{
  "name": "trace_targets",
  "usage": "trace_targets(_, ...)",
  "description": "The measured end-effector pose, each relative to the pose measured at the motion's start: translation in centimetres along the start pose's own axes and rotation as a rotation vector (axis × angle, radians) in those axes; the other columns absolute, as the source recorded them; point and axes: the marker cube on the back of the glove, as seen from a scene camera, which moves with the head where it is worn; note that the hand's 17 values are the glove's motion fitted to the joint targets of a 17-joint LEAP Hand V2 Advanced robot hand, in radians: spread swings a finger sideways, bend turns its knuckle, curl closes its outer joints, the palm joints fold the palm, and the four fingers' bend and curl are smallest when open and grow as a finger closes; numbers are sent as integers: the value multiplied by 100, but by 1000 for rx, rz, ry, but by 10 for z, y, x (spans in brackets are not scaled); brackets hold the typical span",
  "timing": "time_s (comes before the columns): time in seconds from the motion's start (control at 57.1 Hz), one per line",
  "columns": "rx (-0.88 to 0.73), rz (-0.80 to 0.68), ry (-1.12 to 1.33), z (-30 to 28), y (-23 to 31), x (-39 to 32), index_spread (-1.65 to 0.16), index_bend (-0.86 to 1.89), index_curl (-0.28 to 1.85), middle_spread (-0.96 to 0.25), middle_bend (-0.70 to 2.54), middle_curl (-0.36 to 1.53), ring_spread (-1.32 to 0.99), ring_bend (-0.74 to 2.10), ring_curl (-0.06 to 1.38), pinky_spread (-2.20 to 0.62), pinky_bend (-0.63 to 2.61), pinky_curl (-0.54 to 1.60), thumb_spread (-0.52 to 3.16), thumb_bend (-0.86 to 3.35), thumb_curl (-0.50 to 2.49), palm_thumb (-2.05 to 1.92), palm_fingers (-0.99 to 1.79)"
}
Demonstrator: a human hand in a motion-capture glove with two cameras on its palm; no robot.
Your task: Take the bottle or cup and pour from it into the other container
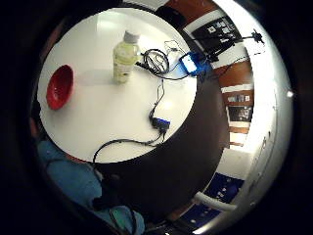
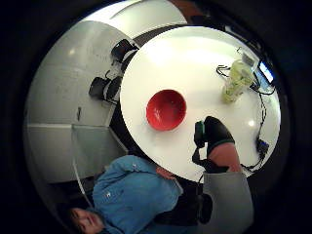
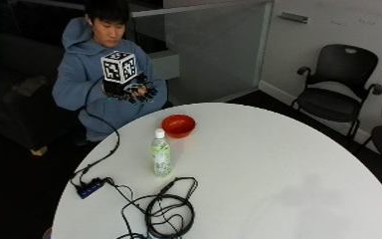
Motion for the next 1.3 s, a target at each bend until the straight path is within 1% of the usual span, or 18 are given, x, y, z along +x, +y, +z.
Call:
trace_targets(0.298, 85, 57, -64, -1, 11, 50, -39, 15, 28, -2, 17, 20, 18, 41, 25, 24, 55, 24, 95, -2, 41, 76, 12)
trace_targets(0.455, 142, 71, -220, 2, 14, 77, -40, 14, 27, -3, 16, 21, 18, 45, 27, 24, 59, 25, 96, -3, 42, 75, 8)
trace_targets(0.665, 145, 93, -457, 13, 16, 116, -41, 14, 24, -3, 18, 23, 18, 49, 28, 25, 65, 27, 96, -3, 42, 73, 1)
trace_targets(0.928, 149, 147, -533, 33, 8, 162, -42, 15, 24, -4, 18, 26, 18, 49, 28, 26, 65, 27, 95, -3, 43, 72, -1)
trace_targets(1.068, 158, 181, -614, 51, -3, 179, -42, 15, 24, -4, 18, 26, 18, 50, 28, 26, 64, 27, 94, -4, 42, 69, -2)
trace_targets(1.295, 155, 171, -770, 75, -20, 197, -42, 15, 24, -4, 18, 27, 18, 50, 28, 26, 64, 26, 93, -3, 40, 66, -3)
